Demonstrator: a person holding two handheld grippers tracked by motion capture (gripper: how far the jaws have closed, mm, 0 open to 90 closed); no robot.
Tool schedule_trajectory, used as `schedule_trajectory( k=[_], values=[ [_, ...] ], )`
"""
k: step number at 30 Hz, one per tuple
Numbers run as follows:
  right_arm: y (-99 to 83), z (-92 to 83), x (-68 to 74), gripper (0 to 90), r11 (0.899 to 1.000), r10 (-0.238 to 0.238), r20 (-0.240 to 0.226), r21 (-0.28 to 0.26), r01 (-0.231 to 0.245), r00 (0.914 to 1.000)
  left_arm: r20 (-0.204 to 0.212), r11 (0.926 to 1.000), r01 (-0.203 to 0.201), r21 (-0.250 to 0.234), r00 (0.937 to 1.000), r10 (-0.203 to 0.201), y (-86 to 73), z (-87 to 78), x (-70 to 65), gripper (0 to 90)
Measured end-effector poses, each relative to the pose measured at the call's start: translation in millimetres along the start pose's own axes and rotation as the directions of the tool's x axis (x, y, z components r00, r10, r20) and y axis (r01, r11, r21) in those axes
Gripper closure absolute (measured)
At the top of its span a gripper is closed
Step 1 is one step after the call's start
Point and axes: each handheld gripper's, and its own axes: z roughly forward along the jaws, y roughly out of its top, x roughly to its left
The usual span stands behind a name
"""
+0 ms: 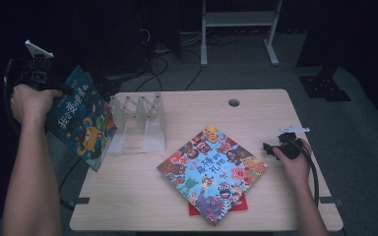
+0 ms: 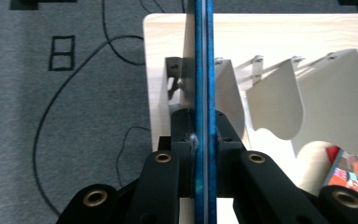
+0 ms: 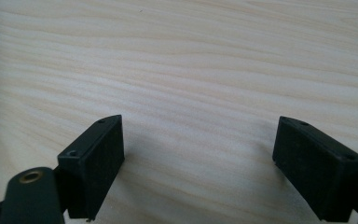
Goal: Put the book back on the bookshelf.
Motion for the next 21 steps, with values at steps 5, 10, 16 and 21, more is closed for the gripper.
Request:
schedule_trajectory(
  k=[5,10,16,21],
  values=[
    [0.1,0.1,-0.2,15.4,1.000,-0.003,0.001,-0.001,0.003,1.0000,-0.007,1.0000,-0.002,-0.002,1.0000,0.002,2.7,5.3,-0.6,82.3],
    [0.0,0.2,-0.3,15.4,1.000,-0.005,0.001,-0.002,0.005,1.0000,-0.021,0.9997,-0.026,0.003,0.9994,0.026,3.0,4.6,-3.0,79.2],
    [0.0,0.2,-0.3,15.4,1.000,-0.005,0.001,-0.002,0.005,1.0000,-0.023,0.9992,-0.033,0.024,0.9992,0.034,3.0,5.1,-2.6,72.4],
    [0.0,0.1,-0.2,15.4,1.000,-0.003,0.001,-0.001,0.003,1.0000,-0.021,0.9991,-0.036,0.023,0.9991,0.037,2.5,1.9,1.5,68.0]
  ],
)
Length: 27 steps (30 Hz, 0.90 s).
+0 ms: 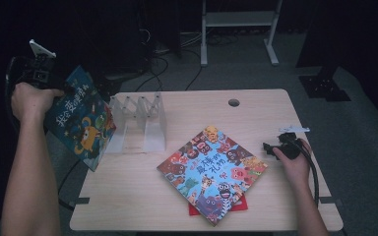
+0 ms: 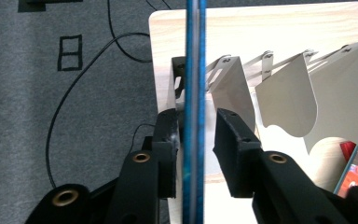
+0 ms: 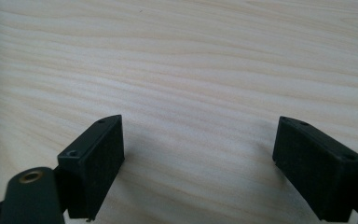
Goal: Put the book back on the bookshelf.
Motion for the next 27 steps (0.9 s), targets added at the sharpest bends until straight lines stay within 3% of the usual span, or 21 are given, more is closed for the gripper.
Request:
schedule_trajectory(
  k=[15,21,27],
  values=[
    [0.0,-0.1,0.2,15.4,1.000,0.002,-0.001,0.001,-0.002,1.0000,0.002,0.9983,-0.040,-0.044,0.9992,0.040,0.2,-14.3,3.1,54.0],
    [0.0,-0.1,0.2,15.4,1.000,0.002,-0.001,0.002,-0.002,1.0000,-0.018,0.9951,-0.068,-0.071,0.9976,0.067,4.6,-29.5,-2.6,54.3],
    [0.0,-0.1,0.2,15.4,1.000,0.002,-0.001,0.001,-0.002,1.0000,-0.025,0.9900,-0.093,-0.106,0.9955,0.091,6.7,-45.1,-8.8,62.2]
  ],
)
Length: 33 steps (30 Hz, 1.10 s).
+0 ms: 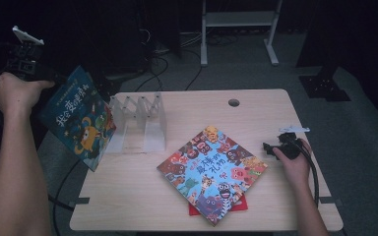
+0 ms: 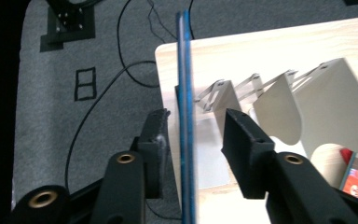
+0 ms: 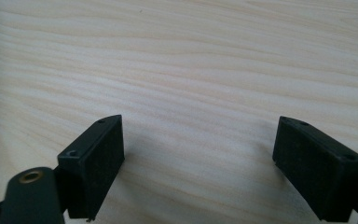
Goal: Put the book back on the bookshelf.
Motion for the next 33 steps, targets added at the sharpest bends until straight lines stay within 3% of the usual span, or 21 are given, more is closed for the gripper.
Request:
schedule_trajectory(
  k=[4,9,12,26,33],
  values=[
    [0.0,0.0,0.0,15.4,1.000,0.000,0.000,0.000,0.000,1.0000,-0.002,0.9998,-0.019,0.001,0.9998,0.019,4.2,-10.3,-6.2,71.5],
    [0.0,0.0,0.0,15.4,1.000,0.000,0.000,0.000,0.000,1.0000,0.035,0.9991,-0.030,0.029,0.9990,0.029,5.5,-14.6,-11.1,89.2],
    [0.0,0.0,0.0,15.4,1.000,0.000,0.000,0.000,0.000,1.0000,0.055,0.9971,-0.046,0.061,0.9976,0.043,3.8,-12.9,-16.5,90.0],
    [0.0,0.0,0.0,15.4,1.000,0.001,0.000,0.000,-0.001,1.0000,0.115,0.9914,-0.129,0.026,0.9855,0.125,-16.3,-9.9,-42.7,89.9],
    [0.0,0.0,0.0,15.4,1.000,0.000,0.000,0.000,0.000,1.0000,0.169,0.9827,-0.185,0.008,0.9689,0.181,-31.3,-4.8,-63.4,89.8]
  ],
)
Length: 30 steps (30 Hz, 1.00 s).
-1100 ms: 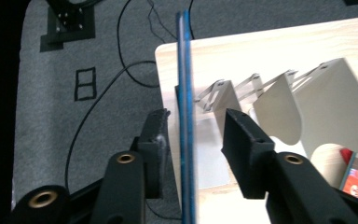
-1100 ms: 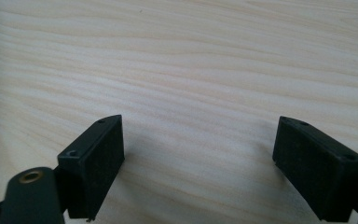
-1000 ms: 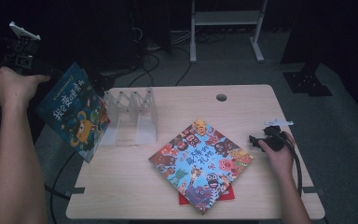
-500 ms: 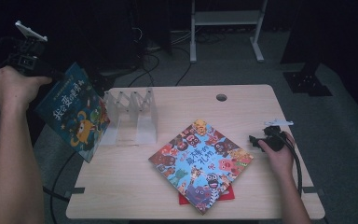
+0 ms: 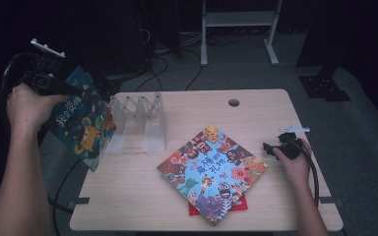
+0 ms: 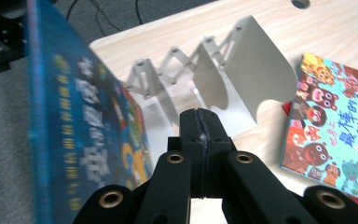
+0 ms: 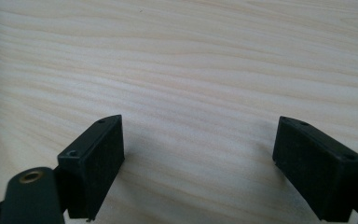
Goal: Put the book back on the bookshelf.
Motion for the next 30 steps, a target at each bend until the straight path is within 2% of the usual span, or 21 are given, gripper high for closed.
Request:
schedule_trajectory(
  k=[5,10,16,20,22,30],
  values=[
    [0.0,0.0,0.0,15.4,1.000,0.000,0.000,-0.001,0.000,1.0000,0.023,0.9994,-0.034,0.003,0.9992,0.034,-5.4,9.7,-13.0,89.8],
    [0.0,0.0,0.0,15.4,1.000,0.000,0.000,0.000,0.000,1.0000,0.055,0.9968,-0.076,0.022,0.9957,0.075,-13.1,26.5,-26.6,89.7],
    [0.0,0.0,0.0,15.4,1.000,-0.001,0.000,0.000,0.001,1.0000,0.095,0.9937,-0.105,0.040,0.9904,0.101,-23.0,50.6,-39.9,87.8],
    [0.0,0.1,0.0,15.4,1.000,0.000,0.000,0.000,0.000,1.0000,0.115,0.9901,-0.130,0.054,0.9857,0.123,-31.5,67.5,-48.9,82.9],
    [0.0,0.1,0.0,15.4,1.000,-0.001,0.000,0.000,0.001,1.0000,0.112,0.9879,-0.145,0.055,0.9840,0.139,-36.3,75.7,-53.8,78.5],
    [-0.1,0.0,0.0,15.3,1.000,-0.001,-0.001,0.000,0.001,1.0000,0.137,0.9828,-0.176,0.055,0.9763,0.167,-59.7,104.7,-68.5,66.1]
  ],
)
